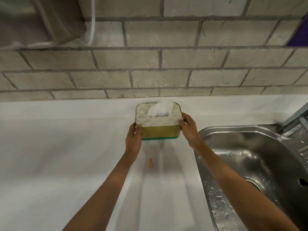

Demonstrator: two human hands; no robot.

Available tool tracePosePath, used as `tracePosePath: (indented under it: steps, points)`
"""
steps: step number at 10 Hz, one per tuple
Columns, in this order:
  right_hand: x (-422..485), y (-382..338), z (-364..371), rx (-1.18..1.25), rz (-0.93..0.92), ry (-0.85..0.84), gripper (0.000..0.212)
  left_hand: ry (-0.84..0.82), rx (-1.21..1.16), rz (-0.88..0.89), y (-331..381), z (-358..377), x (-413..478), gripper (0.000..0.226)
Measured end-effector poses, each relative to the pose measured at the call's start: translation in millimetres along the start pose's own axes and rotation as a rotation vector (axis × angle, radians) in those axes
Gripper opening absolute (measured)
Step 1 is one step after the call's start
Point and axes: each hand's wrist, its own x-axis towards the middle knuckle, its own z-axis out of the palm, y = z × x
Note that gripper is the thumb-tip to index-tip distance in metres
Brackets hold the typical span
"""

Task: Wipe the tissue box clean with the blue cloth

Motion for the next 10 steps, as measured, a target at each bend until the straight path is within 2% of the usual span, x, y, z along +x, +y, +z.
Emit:
tracePosePath:
  steps: [8, 10]
  points:
    - [0.3, -0.3, -0.8, -0.012, 0.028, -0.022, 0.043, -0.002, 0.105, -0.012, 3.4, 0.7, 1.6, 0.045]
    - [-6.3, -0.2, -6.5, -0.05, 0.081, 0.1, 0.052, -0.034, 0.178, -0.139, 3.8, -8.2, 0.9, 0.059]
